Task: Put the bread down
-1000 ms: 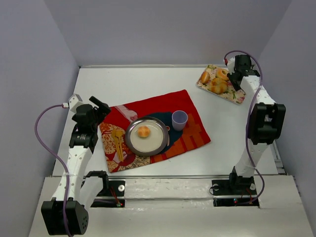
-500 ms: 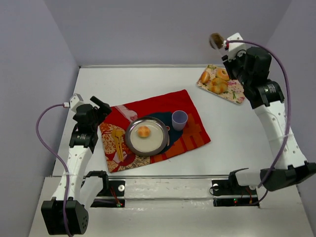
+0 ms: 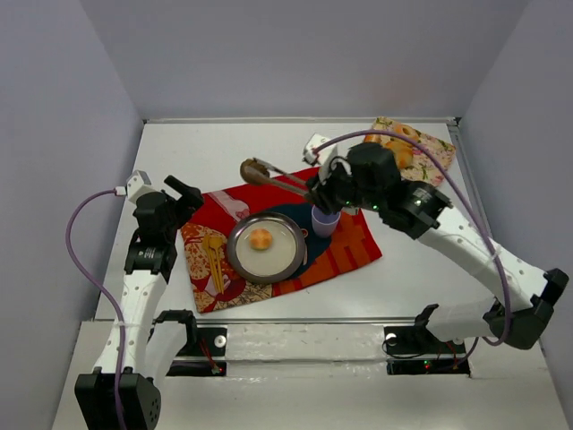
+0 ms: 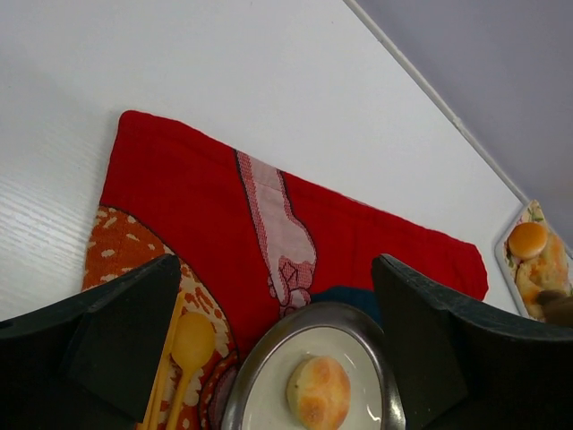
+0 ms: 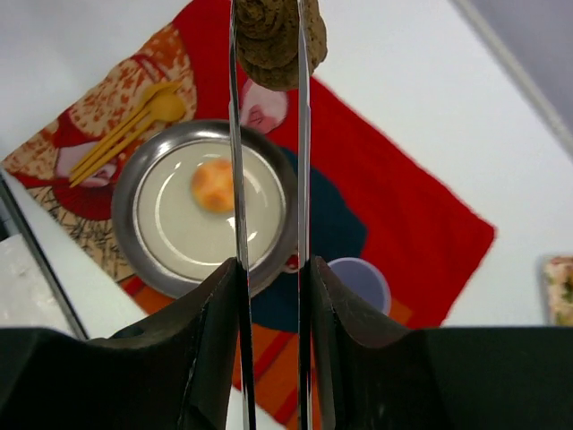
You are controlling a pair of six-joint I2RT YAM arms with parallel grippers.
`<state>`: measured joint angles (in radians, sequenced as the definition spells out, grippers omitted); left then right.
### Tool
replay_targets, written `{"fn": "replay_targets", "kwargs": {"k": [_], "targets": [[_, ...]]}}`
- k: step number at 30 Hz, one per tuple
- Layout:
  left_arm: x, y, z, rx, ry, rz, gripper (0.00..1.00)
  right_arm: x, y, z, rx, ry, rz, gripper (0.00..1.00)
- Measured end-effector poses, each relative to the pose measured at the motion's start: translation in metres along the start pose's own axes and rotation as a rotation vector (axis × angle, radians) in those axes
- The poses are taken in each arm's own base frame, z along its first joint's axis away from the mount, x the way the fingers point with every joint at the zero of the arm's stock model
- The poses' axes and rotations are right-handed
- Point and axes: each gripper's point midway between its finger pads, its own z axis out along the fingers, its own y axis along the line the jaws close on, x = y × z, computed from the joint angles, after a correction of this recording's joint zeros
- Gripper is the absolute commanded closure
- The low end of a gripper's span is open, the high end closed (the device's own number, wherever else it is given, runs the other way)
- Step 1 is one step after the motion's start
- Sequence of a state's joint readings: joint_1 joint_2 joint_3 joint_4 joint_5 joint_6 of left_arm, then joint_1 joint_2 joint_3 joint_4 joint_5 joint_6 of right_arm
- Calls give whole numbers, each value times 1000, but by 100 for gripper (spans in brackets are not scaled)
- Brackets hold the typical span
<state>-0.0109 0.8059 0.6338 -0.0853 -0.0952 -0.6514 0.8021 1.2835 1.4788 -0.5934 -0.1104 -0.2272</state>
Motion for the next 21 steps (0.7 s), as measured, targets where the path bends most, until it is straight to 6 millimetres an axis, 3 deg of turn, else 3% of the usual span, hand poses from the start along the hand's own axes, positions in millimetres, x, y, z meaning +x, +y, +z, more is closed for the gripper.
{"fn": "replay_targets", "kwargs": {"k": [2,6,9,13,17,21], "targets": [[1,-1,-1,8,2,-1,1,20,26,20,8,77,25,84],[1,-2,-2,17,6,-1,1,62,60,37,21,200,59,84],[2,-3,-2,21,7,-1,1,92,62,36,92,279,103,83],[1,-4,-2,26,3,-2,1,118,57,31,194,346,159,80],[1,-4,-2,26,3,-2,1,139,56,25,248,403,191,77],[1,-4,-2,26,3,-2,1,152,68,23,236,432,207,70]]}}
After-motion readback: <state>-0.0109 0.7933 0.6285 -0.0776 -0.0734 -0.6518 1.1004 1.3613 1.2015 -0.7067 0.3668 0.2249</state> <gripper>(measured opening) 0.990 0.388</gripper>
